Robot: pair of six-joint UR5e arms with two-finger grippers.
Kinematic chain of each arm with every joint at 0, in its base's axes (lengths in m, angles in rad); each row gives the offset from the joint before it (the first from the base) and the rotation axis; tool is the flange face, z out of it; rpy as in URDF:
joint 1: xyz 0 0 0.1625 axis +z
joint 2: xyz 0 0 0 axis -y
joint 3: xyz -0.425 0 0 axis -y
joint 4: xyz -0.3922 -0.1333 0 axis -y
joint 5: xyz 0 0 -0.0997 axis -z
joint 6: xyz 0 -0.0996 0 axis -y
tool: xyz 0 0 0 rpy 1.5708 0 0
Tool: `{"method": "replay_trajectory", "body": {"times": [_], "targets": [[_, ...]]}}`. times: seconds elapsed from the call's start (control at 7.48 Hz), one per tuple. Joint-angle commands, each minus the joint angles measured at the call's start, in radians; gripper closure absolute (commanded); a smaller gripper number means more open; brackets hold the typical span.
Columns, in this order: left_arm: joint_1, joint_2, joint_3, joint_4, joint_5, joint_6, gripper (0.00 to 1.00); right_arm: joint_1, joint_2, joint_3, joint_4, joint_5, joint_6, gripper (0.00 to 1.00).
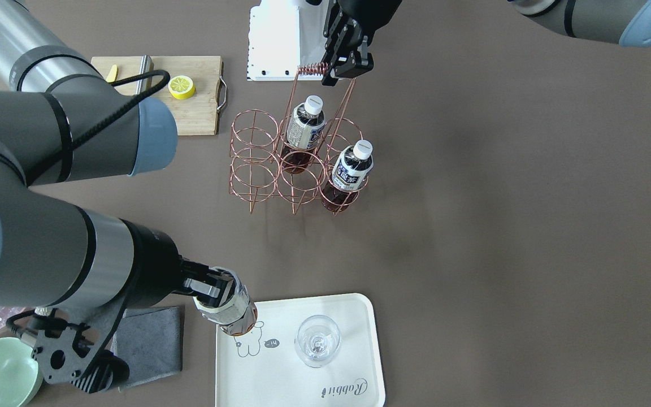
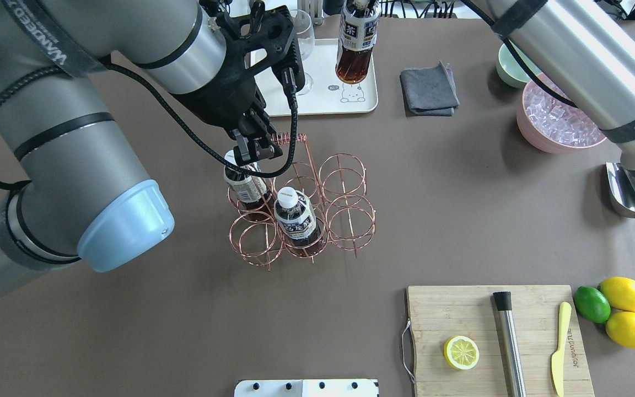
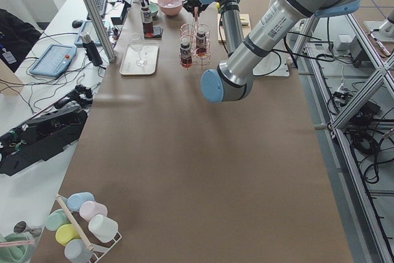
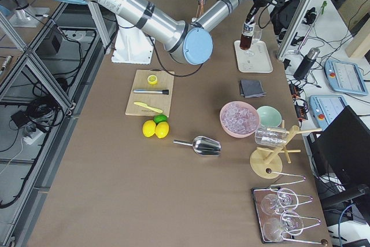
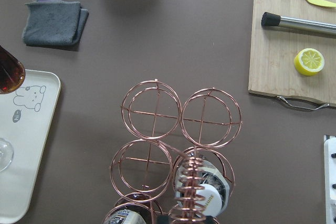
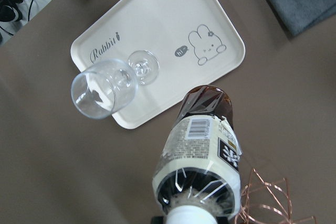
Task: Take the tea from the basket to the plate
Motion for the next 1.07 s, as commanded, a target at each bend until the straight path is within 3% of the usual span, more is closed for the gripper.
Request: {"method": "replay_trajectory", "body": {"times": [0.0, 0.27, 0.53, 0.94], "targets": [[-0.077, -0.002, -0.074, 0.069, -0.032, 0.002, 1.0, -0.012, 0.066, -0.271, 0.217, -0.038, -0.093, 1.0], [-0.236, 0.066, -0.096, 0.071, -0.153, 0.043, 1.0, -0.065, 0.107, -0.335, 0.256, -0.133, -0.134, 1.0], [-0.445, 0.204, -0.102, 0.071, -0.257, 0.187, 1.0, -0.078, 0.107, -0.361, 0.284, -0.139, -0.142, 1.0], [-0.623, 0.238, 0.089, 0.069, -0.282, 0.426, 1.0, -0.09, 0.113, -0.364, 0.282, -0.148, -0.15, 1.0]]}}
